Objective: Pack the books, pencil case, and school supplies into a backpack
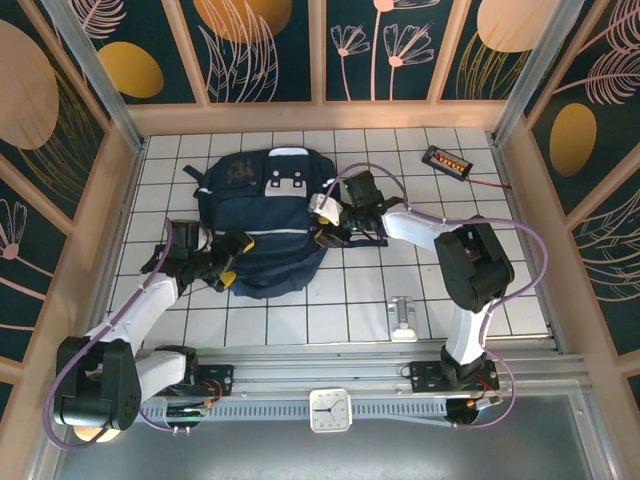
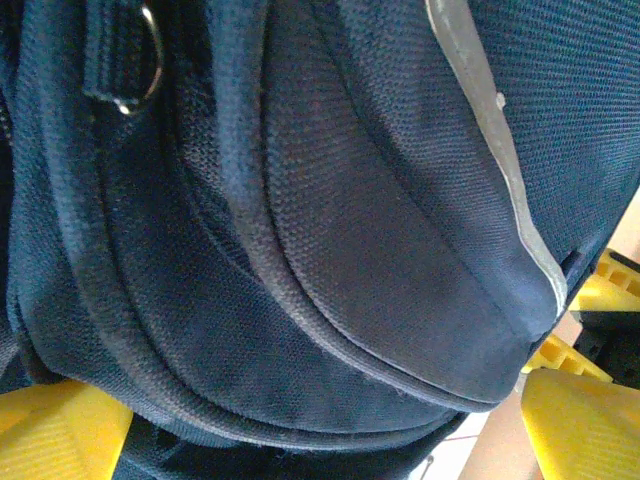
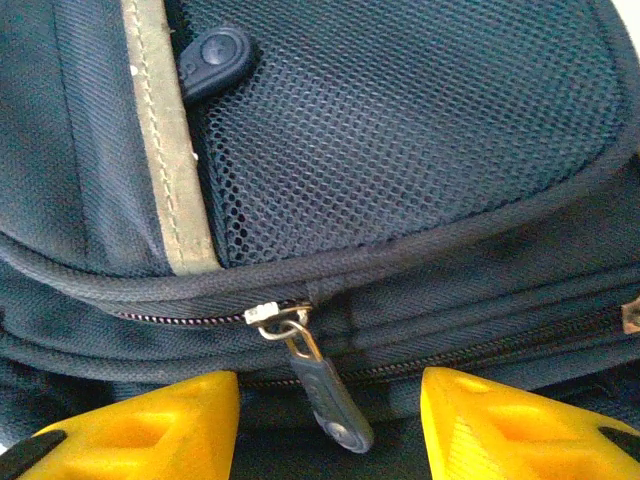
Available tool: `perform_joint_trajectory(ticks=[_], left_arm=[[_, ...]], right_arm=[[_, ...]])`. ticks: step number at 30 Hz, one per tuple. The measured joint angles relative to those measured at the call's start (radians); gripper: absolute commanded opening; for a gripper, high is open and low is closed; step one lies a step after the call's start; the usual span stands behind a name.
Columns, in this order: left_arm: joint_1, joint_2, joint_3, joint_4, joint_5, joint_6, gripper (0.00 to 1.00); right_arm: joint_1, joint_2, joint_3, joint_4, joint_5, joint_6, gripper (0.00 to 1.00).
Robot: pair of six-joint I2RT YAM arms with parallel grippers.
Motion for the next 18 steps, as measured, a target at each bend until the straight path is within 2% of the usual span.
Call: perform_joint_trajectory(ticks=[2, 5, 9, 12, 18], left_arm=[[0.002, 0.000, 0.000, -0.006, 0.000, 0.000, 0.99], [0.002, -0.002, 0.000, -0.009, 0.000, -0.001, 0.99], [0.002, -0.019, 0.000, -0.017, 0.000, -0.002, 0.99], [0.003, -0.050, -0.009, -0.024, 0.001, -0.008, 0.99], [0.005, -0.164, -0.078, -0.031, 0.036, -0.080, 0.99]], right_arm=[[0.003, 0.005, 0.001, 0.000, 0.000, -0.002, 0.47], [0.005, 0.016, 0.009, -0.010, -0.008, -0.001, 0.37], [0.013, 0.026, 0.021, -0.034, -0.017, 0.003, 0.18], [0.019, 0.027, 0.023, -0.043, -0.018, 0.005, 0.16], [0.022, 0.026, 0.023, -0.048, -0.018, 0.022, 0.03]])
